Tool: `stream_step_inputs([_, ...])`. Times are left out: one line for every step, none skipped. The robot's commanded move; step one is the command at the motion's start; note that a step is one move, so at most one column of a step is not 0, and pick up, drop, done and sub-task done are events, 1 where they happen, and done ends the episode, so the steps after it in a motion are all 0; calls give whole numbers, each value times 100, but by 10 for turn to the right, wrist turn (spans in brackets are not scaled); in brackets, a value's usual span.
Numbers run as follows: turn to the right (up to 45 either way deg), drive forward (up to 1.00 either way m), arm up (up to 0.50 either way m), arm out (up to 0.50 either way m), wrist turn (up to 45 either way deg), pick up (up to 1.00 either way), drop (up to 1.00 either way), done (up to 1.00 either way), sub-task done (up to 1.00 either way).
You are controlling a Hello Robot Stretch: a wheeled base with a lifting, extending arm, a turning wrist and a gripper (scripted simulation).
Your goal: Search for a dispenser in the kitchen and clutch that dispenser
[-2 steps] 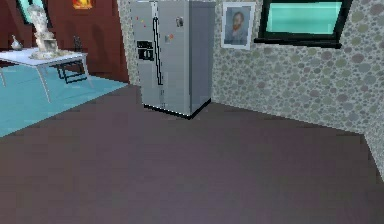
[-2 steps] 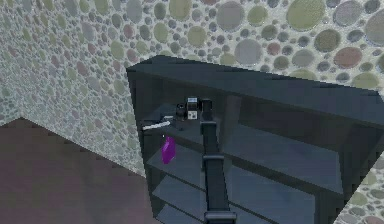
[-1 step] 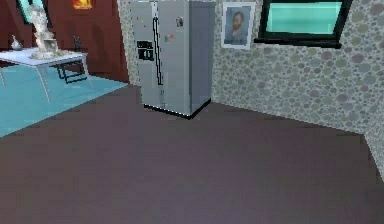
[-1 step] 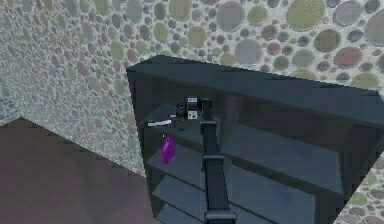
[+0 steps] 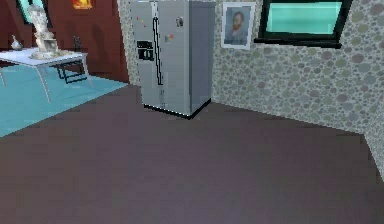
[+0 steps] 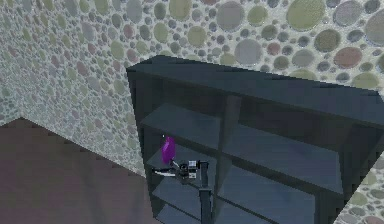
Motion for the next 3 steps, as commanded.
stream_step_inputs([0,0,0,0,0,100,0,0,0])
stream_step_inputs([0,0,10,0,0,0,0,0,0])
stream_step_inputs([0,0,0,0,0,0,0,100,0])
